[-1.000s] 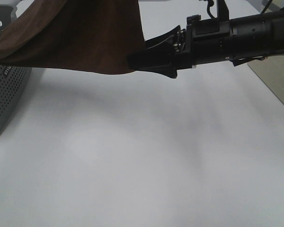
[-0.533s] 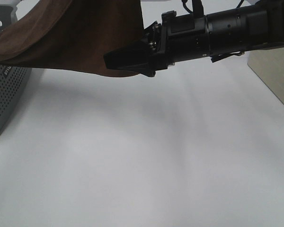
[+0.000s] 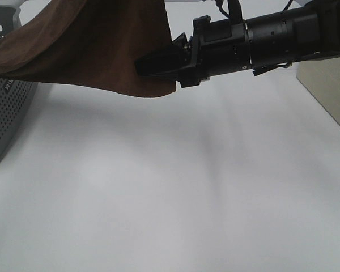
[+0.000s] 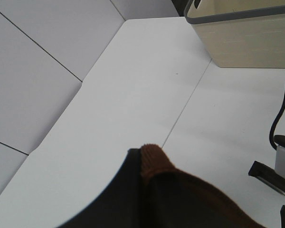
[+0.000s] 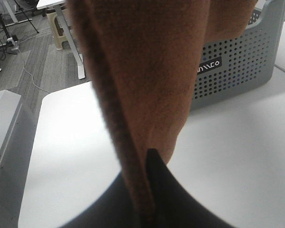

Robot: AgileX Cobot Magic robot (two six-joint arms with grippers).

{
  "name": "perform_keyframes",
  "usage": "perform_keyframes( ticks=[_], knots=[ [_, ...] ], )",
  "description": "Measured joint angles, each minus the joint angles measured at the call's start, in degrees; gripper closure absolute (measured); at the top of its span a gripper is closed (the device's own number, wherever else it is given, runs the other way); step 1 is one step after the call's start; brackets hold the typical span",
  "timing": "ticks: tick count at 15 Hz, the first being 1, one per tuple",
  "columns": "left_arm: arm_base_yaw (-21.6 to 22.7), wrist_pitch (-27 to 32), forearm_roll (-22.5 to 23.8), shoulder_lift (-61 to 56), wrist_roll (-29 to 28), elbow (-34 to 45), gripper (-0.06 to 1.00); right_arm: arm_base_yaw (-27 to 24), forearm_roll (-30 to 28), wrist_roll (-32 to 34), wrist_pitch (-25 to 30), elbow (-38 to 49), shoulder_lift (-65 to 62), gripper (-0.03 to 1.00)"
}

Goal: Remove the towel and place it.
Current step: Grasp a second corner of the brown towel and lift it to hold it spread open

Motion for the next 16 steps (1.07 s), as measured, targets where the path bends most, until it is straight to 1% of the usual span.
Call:
perform_keyframes(
  ticks=[1,2,3,5,6,7,9,10,11,12,13,14,16],
  knots=[
    [0.00,0.11,0.00,0.00,0.00,0.00,0.94,0.00,0.29,1.43,-0.34,0.00,0.00,0.96],
    [0.00,0.23,0.00,0.00,0.00,0.00,0.94,0.00,0.17,4.47,-1.15,0.00,0.00,0.96],
    [0.00,0.74,0.11,0.00,0.00,0.00,0.94,0.00,-6.19,17.53,-3.55,-1.89,-0.11,0.96],
    [0.00,1.32,0.23,0.00,0.00,0.00,0.94,0.00,-23.20,38.04,-4.01,-6.30,-1.43,0.96],
    [0.00,1.32,0.23,0.00,0.00,0.00,0.94,0.00,-32.49,48.93,-3.15,-9.45,-2.98,0.96],
    [0.00,1.32,0.29,0.00,0.06,0.00,0.94,0.00,-42.80,60.96,-0.74,-13.24,-4.64,0.96],
    [0.00,1.32,0.29,0.00,1.03,0.00,0.94,0.00,-61.02,79.76,8.42,-22.12,-6.25,0.96],
    [0.00,1.32,0.52,0.00,1.49,0.00,0.94,0.00,-68.24,85.03,13.18,-27.27,-6.25,0.96],
    [0.00,1.32,1.09,0.00,2.35,0.00,0.94,0.00,-74.43,88.41,16.90,-31.63,-6.25,0.96],
    [0.00,1.32,1.83,0.00,3.44,0.00,0.94,0.00,-79.81,90.30,18.39,-35.81,-6.30,0.96],
    [0.11,1.32,2.52,0.00,4.53,0.00,0.94,0.00,-83.42,91.39,18.79,-40.28,-6.30,0.96],
    [0.57,1.26,3.27,0.00,5.21,0.00,0.94,0.00,-85.20,91.67,18.85,-43.89,-6.30,0.96],
    [2.69,1.09,4.01,0.00,5.73,0.00,0.94,0.00,-86.92,91.67,19.08,-50.13,-6.13,0.96]
  ],
)
